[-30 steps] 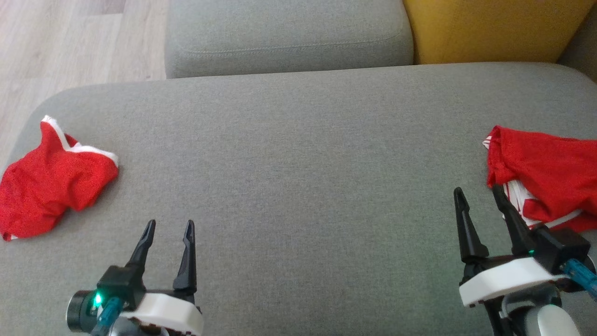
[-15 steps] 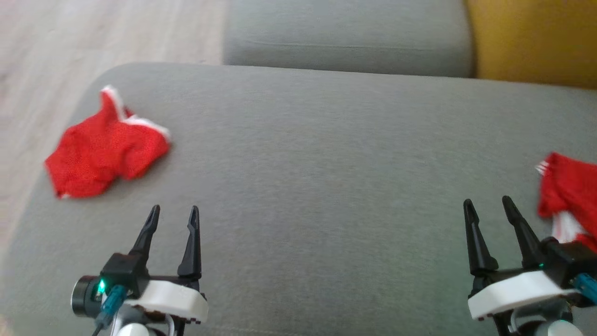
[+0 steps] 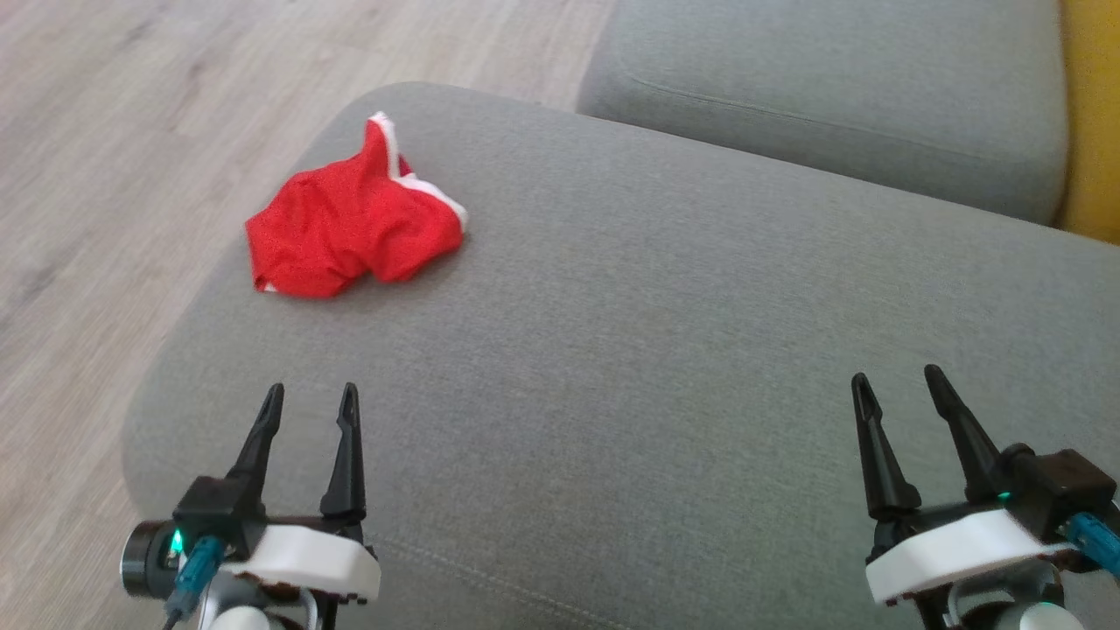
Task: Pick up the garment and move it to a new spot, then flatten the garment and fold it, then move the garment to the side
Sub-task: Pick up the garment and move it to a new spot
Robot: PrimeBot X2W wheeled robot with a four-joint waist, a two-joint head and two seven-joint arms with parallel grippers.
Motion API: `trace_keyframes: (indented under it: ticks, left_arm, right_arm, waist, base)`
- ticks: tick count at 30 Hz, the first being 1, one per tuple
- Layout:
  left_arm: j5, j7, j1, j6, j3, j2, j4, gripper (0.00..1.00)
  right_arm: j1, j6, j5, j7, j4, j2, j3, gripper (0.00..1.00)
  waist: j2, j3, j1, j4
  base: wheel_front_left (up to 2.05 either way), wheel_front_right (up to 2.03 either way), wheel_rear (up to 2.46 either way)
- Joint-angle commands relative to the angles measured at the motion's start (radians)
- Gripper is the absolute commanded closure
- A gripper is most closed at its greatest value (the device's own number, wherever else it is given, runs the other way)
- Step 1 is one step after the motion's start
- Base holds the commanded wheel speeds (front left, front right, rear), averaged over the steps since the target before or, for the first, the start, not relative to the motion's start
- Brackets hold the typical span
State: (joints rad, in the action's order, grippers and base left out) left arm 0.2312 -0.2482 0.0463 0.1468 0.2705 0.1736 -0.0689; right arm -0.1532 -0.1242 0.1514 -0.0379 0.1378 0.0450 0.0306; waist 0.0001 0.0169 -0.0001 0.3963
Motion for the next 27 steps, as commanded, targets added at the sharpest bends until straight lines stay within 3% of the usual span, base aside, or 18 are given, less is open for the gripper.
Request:
trace_keyframes:
  ticks: [1, 15, 21, 27]
  left_arm:
    - [-0.001, -0.012, -0.037, 0.003, -0.044, 0.012, 0.039, 0.0]
    - [-0.002, -0.013, -0.059, 0.006, -0.065, 0.004, 0.054, 0.0]
    - [0.024, -0.013, -0.173, -0.04, -0.099, -0.028, -0.006, 0.0]
    - [0.046, -0.013, -0.358, -0.097, -0.165, -0.046, -0.224, 0.0]
  right_arm:
    - [0.023, -0.007, -0.003, -0.003, 0.038, 0.005, 0.024, 0.0]
    - [0.048, -0.007, -0.015, -0.025, 0.057, 0.005, 0.026, 0.0]
    - [0.106, -0.007, -0.055, -0.064, 0.104, 0.016, 0.039, 0.0]
    - [0.173, -0.007, -0.061, -0.096, 0.133, 0.05, 0.066, 0.0]
  waist:
    - [-0.0001, 0.002, 0.0001, 0.021]
    - [-0.0001, -0.051, 0.0001, 0.026]
    - [-0.0001, -0.173, 0.0001, -0.011]
    - [-0.0001, -0.299, 0.0001, -0.063]
  base:
    - [0.0, 0.0, 0.0]
    - [0.0, 0.0, 0.0]
    - [0.0, 0.0, 0.0]
    - [0.0, 0.0, 0.0]
